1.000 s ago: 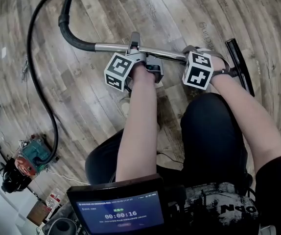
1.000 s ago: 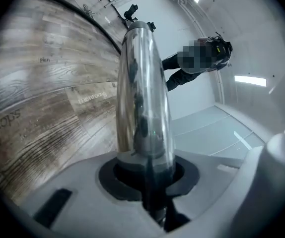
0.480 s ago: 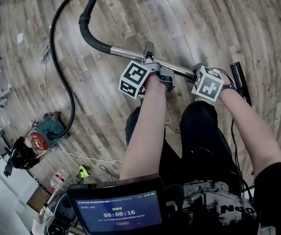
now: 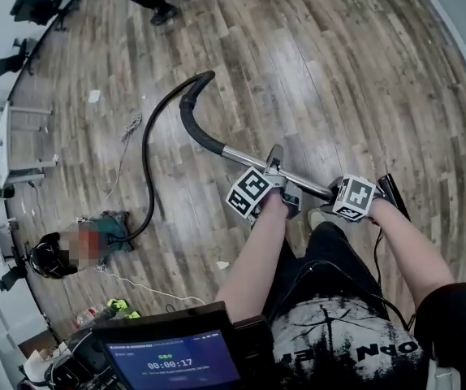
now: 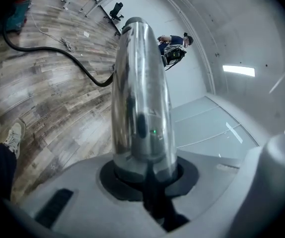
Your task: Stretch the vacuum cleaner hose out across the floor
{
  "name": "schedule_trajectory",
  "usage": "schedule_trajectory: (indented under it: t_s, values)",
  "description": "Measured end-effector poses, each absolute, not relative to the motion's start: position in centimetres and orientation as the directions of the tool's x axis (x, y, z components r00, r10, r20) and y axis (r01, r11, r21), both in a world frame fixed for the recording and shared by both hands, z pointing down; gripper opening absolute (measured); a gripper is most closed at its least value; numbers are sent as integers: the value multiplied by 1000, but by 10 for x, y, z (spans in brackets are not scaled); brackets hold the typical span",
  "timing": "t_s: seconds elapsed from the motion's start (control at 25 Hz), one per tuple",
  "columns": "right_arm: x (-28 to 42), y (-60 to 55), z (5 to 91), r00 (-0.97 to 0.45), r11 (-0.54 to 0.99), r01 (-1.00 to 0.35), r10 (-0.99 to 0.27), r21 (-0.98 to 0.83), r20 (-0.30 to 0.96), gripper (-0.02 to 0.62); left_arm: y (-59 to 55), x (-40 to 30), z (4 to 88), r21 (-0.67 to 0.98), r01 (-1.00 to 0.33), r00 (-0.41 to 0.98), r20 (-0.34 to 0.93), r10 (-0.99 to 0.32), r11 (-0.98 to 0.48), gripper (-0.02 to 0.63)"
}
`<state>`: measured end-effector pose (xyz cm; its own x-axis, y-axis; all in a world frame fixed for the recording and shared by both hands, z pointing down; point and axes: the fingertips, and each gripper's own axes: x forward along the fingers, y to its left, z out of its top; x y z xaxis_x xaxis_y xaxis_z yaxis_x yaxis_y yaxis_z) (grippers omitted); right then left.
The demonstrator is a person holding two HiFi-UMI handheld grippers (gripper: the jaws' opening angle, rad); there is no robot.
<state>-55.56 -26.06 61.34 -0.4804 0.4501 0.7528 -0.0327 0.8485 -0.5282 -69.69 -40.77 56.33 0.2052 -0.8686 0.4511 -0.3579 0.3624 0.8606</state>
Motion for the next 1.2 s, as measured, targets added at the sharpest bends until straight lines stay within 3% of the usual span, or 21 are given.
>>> schedule_trajectory:
  t_s: [0.2, 0.48, 0.68, 0.96, 1.2]
  values:
    - [-520, -233, 559, -476, 875, -19, 418, -484, 774, 137, -373, -663, 505, 873, -342, 207, 432, -878, 349, 49]
    - [-535, -213, 548, -426, 987, -69, 103, -146, 899, 153, -328, -676, 489, 861, -356, 170, 443, -880, 365, 49]
    - [-549, -192, 546, -387, 991, -131, -78, 29, 919, 110, -297, -681, 484, 878, -329, 194, 423, -885, 348, 50]
    - [-549, -129, 528, -484, 948, -206, 119, -245, 867, 110, -278, -657, 450, 910, -410, 357, 221, -907, 60, 83]
    - [-515, -121, 531, -469, 950, -136, 189, -282, 863, 110, -265, -632, 453, 947, -309, 332, 192, -924, 86, 55]
